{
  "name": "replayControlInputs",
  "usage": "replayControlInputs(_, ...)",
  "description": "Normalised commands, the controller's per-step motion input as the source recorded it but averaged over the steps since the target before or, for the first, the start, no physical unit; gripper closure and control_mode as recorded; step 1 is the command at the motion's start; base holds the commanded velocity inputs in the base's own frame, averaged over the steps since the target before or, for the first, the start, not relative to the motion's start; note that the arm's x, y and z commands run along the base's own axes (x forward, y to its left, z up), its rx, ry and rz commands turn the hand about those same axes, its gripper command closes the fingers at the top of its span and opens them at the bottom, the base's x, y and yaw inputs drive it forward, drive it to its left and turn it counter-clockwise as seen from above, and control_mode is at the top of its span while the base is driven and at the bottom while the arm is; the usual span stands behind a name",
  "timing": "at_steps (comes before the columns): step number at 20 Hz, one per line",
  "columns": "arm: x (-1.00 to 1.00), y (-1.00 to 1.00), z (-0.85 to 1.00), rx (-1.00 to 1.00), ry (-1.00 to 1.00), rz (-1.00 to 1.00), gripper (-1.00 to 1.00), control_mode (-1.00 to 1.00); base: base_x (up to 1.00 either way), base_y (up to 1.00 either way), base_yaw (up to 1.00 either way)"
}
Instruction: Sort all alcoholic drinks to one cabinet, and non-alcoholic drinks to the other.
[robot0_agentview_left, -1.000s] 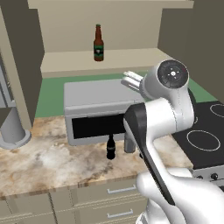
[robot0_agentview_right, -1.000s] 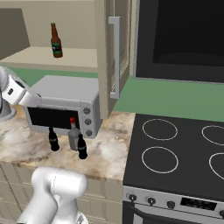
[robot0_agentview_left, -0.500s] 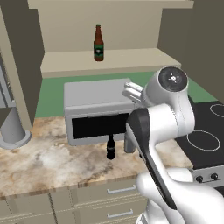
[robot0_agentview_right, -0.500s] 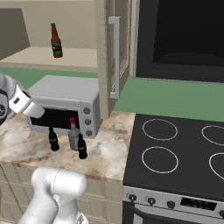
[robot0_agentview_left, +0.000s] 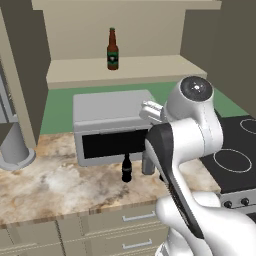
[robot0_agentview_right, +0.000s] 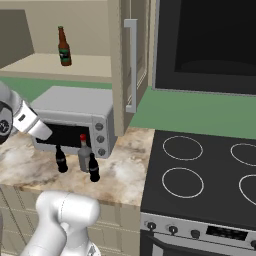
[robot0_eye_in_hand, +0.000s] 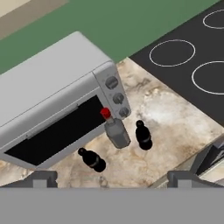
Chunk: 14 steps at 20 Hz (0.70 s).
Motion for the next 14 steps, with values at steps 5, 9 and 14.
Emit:
replayControlInputs(5,-0.14,-0.08,-0.31,0.0,0.01,0.11,-1.0,-1.0,0.0,0.0,0.0)
replayControlInputs(9,-0.08,-0.12,-0.23,0.0,0.0,0.13,-1.0,-1.0,0.0,0.0,0.0)
replayControlInputs(14,-0.01,-0.04,-0.12,0.0,0.0,0.1,-1.0,-1.0,0.0,0.0,0.0)
